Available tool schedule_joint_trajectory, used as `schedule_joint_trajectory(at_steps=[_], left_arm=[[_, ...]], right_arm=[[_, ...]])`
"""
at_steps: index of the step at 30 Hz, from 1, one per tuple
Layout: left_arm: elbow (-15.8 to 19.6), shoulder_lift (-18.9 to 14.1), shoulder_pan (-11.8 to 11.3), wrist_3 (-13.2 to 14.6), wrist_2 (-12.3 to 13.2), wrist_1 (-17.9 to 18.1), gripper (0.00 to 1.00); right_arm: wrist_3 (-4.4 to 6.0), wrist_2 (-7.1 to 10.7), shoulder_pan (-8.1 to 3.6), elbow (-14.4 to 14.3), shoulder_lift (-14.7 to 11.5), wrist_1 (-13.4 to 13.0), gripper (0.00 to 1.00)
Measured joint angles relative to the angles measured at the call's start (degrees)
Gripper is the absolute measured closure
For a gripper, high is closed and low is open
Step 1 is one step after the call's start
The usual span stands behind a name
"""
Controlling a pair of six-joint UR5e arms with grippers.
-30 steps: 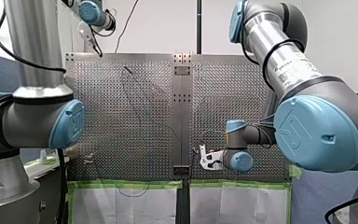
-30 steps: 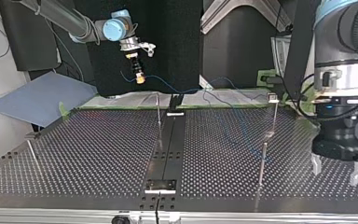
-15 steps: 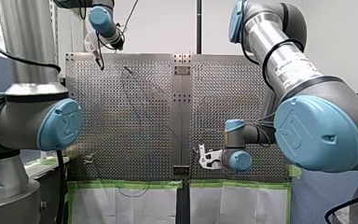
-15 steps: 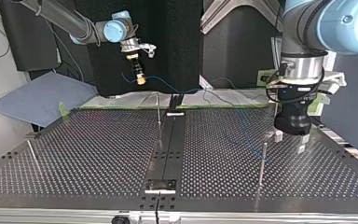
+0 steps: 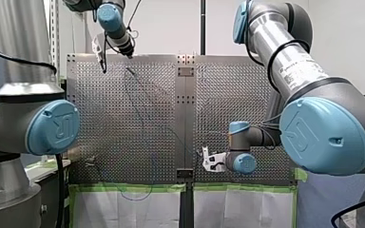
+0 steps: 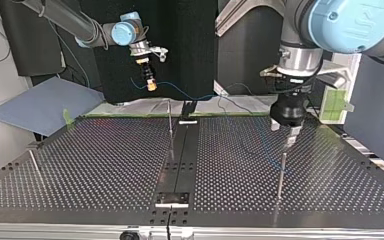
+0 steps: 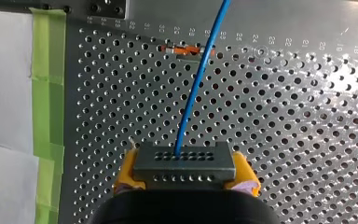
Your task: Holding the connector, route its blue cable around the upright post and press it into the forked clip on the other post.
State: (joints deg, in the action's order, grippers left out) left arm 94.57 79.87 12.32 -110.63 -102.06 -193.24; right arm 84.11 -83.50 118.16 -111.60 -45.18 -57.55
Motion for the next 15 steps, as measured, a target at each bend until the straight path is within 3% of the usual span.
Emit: schedule_joint_trajectory(at_steps=[8,15], left_arm=[[0.1,0.3,0.7,4.0,-0.6,-4.0,0.00],[0.1,0.2,0.7,8.1,-4.2,-8.1,0.00]], right_arm=[[0.02,0.00,0.23,0.0,0.0,0.0,1.00],[0.02,0.00,0.37,0.0,0.0,0.0,1.00]])
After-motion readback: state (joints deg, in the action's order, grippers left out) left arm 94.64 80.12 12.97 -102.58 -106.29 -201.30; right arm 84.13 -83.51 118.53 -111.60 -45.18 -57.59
